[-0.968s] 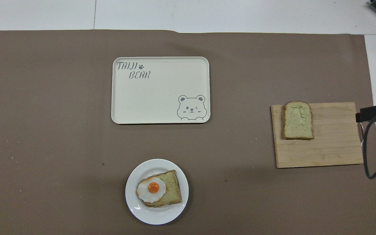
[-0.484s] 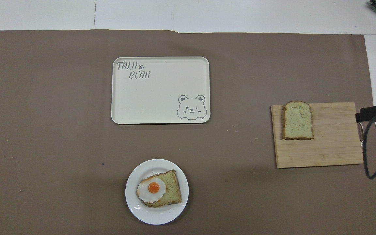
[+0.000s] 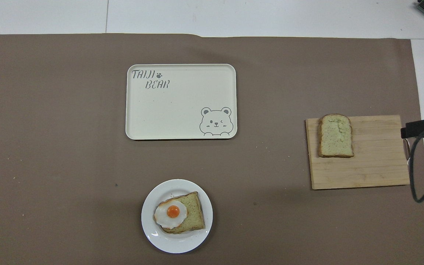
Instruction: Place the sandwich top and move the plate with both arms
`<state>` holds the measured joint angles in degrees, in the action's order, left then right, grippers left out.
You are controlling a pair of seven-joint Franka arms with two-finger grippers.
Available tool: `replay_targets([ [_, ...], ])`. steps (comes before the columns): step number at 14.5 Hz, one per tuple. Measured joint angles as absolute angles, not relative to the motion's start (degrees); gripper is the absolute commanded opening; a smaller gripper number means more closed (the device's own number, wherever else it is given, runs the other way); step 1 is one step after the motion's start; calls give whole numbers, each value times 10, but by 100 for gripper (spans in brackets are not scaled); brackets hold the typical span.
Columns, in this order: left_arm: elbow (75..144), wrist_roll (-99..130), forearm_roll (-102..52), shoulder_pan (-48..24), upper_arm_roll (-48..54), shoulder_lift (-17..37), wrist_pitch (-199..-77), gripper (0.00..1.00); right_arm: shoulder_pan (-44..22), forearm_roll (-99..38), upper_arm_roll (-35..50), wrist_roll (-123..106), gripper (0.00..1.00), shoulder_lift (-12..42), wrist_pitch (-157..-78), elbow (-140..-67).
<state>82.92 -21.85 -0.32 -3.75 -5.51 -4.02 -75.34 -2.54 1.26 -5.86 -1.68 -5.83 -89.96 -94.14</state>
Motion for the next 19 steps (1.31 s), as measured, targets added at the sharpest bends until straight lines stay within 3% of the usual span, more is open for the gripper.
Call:
replay_targets([
  [11,829,-218,-3,-38,-55,-40,-753,100,-27,13,-40,-24,100,-60,-912,-951],
  [15,829,-218,-3,-38,-55,-40,-753,100,-24,13,-45,-24,100,-54,-981,-996],
  [19,829,-218,-3,-38,-55,-40,-753,100,-18,8,-45,-24,100,4,-1091,-1025],
])
